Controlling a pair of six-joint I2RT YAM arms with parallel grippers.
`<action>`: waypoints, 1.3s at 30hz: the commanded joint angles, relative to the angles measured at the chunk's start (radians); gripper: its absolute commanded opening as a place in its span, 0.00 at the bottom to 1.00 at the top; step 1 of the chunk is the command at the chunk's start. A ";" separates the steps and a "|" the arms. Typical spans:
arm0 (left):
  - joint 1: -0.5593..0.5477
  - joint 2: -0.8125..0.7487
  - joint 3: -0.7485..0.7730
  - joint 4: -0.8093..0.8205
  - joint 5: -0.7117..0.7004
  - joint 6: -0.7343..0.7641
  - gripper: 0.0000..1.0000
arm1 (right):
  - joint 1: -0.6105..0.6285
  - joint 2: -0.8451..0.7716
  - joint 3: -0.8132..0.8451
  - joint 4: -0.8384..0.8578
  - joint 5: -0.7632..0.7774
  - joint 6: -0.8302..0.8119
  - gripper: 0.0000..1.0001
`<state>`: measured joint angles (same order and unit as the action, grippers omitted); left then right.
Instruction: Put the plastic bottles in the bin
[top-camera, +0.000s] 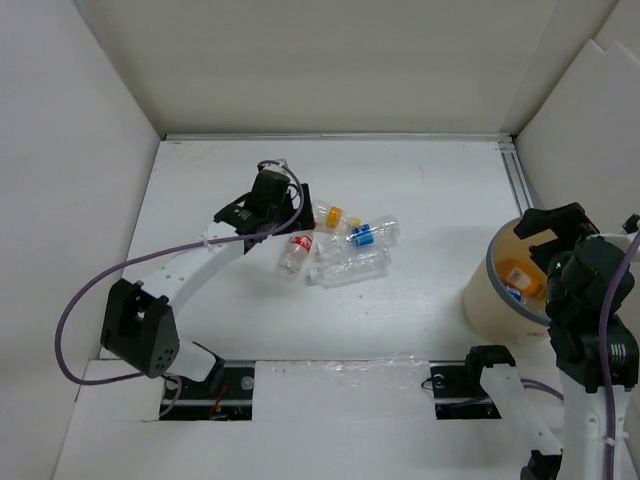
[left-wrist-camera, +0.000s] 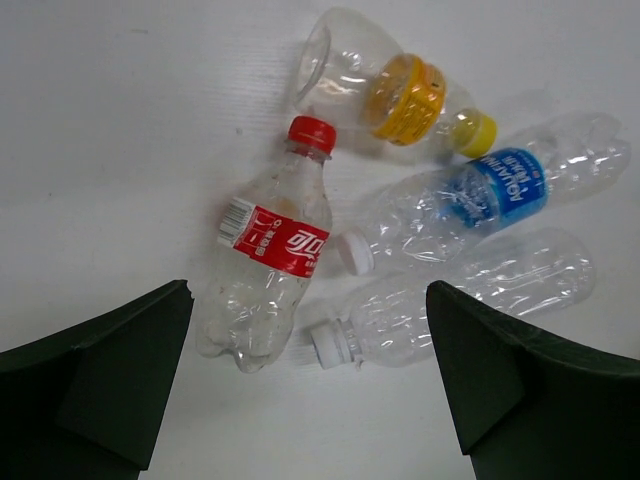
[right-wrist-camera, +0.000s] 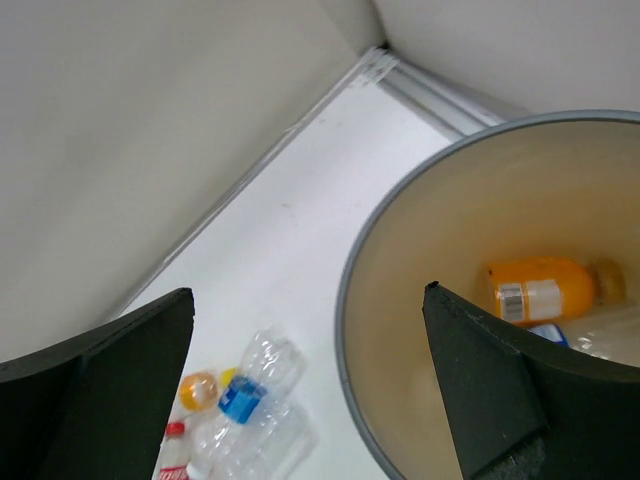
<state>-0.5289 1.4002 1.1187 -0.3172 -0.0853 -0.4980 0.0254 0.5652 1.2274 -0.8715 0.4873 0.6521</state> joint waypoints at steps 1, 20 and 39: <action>0.006 0.095 0.019 -0.089 -0.013 0.020 1.00 | -0.007 0.015 -0.025 0.133 -0.182 -0.060 1.00; 0.018 0.387 0.067 0.000 -0.074 -0.066 0.94 | -0.007 0.038 -0.197 0.311 -0.523 -0.106 1.00; 0.066 0.450 0.090 0.007 -0.137 -0.120 0.56 | 0.022 0.085 -0.229 0.373 -0.628 -0.115 1.00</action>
<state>-0.4690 1.8416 1.1790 -0.3035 -0.2111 -0.6056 0.0334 0.6514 0.9974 -0.5667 -0.1207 0.5518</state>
